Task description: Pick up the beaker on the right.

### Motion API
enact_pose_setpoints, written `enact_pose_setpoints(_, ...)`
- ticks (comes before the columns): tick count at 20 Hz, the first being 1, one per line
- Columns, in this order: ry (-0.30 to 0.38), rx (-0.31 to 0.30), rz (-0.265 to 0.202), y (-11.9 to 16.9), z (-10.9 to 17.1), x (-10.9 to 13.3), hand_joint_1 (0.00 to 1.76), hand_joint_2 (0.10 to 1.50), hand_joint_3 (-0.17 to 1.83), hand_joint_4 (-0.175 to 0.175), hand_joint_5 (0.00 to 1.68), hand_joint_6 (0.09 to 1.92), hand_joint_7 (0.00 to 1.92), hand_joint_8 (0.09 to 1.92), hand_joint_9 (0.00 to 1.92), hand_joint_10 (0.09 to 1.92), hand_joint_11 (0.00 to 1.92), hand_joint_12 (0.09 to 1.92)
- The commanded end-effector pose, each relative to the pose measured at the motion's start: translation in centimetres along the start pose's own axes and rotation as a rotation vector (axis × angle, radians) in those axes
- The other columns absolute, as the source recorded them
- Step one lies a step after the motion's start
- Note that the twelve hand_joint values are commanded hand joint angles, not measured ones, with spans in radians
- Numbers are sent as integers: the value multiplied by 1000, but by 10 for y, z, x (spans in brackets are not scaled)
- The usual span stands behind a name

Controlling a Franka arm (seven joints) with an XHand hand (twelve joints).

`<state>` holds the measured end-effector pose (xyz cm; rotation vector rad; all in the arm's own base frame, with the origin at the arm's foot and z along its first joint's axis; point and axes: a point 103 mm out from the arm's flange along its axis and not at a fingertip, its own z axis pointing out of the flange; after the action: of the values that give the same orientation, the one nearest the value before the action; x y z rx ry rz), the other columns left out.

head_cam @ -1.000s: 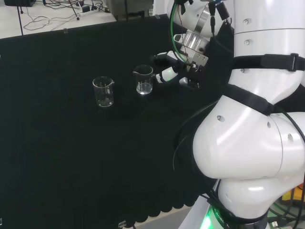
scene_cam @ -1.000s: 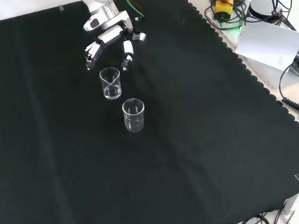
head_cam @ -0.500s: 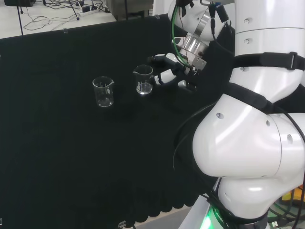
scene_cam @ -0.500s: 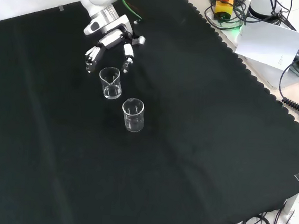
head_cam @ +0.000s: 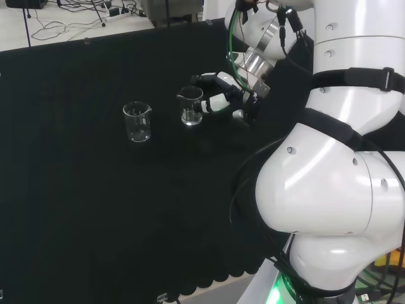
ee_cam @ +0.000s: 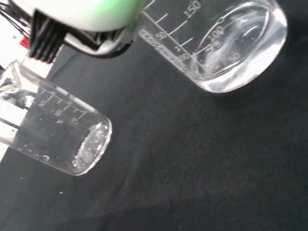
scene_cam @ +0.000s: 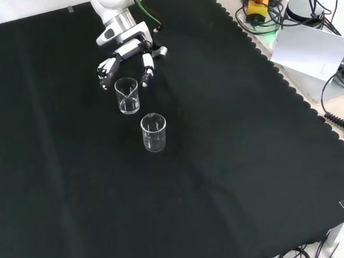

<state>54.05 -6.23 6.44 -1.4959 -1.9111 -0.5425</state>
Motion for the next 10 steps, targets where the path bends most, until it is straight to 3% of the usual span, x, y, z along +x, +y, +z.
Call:
enact_pose_setpoints(1, 26, -9, -34, 2, 9, 2, 891, 489, 671, -31, 554, 87, 356, 635, 461, 600, 34, 1383)
enact_pose_setpoints(6, 34, -17, -39, 4, 14, 0, 892, 489, 669, -31, 561, 87, 356, 631, 447, 584, 34, 1381)
enact_pose_setpoints(10, 29, -58, -37, 5, 17, -1, 901, 489, 667, -29, 570, 87, 359, 631, 442, 581, 30, 1380)
